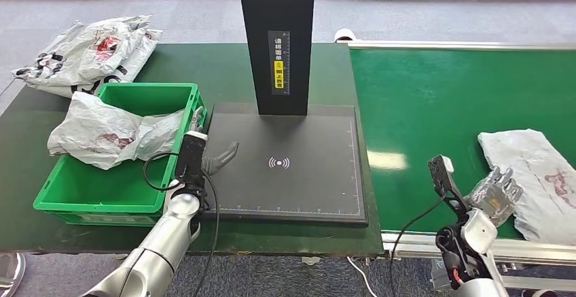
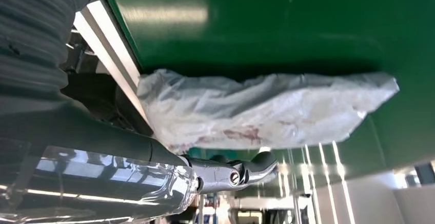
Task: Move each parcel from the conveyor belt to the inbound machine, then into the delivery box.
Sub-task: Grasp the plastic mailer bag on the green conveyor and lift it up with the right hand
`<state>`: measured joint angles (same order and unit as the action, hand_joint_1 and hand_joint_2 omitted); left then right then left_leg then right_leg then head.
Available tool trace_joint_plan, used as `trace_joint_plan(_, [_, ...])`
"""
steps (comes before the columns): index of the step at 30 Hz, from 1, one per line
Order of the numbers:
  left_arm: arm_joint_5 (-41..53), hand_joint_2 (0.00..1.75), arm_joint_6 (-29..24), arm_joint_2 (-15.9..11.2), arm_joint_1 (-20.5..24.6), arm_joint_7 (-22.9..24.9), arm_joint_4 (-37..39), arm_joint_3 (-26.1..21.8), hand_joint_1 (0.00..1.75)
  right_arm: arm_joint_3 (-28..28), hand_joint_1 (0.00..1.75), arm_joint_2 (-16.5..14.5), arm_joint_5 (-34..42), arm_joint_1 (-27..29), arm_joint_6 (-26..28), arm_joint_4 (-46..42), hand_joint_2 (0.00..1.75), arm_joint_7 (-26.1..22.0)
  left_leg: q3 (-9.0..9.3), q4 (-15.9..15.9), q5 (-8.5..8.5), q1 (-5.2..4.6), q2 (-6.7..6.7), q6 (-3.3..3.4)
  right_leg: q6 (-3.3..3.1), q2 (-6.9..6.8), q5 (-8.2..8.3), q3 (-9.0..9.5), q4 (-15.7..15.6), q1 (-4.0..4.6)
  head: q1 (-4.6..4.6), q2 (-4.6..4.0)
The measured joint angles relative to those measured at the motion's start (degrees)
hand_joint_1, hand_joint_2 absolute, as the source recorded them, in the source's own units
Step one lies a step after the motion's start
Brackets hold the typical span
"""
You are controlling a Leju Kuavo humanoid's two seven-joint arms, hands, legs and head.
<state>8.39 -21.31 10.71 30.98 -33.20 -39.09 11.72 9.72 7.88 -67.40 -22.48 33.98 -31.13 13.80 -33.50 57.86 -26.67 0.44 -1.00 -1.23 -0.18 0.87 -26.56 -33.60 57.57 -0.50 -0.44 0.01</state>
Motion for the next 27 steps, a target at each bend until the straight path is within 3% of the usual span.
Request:
trace_joint_plan(7, [-0.32, 1.75, 1.34, 0.02, -0.08, 1.23, 1.6, 0.0, 0.0, 1.25, 0.0, 0.82, 0.34, -0.49, -2.54, 1.37, 1.75, -0.04, 0.0, 0.0, 0.0, 0.0, 0.0, 0.0, 0.0, 0.0, 0.0, 0.0, 0.0, 0.0, 0.0, -0.01])
trace_joint_plan(16, [-1.96, 1.75, 11.1, 1.2, -0.06, 6.68, 5.21, 0.78, 0.0, 1.71, 0.0, 1.6, -1.67, -1.62, -3.72, 3.34, 1.75, 1.94, -0.01, 0.0, -0.01, 0.0, 0.0, 0.01, 0.0, -0.01, 0.0, 0.0, -0.01, -0.01, 0.0, 0.01])
trace_joint_plan(27, [-2.33, 1.75, 11.56, 1.76, 0.07, 6.82, 7.28, 1.03, 0.0, 2.25, 0.0, 1.67, -2.85, -2.25, -3.86, 4.68, 1.75, 2.58, 0.0, 0.0, 0.0, -0.01, -0.01, 0.01, 0.0, 0.0, 0.0, 0.01, -0.01, 0.0, 0.0, 0.0])
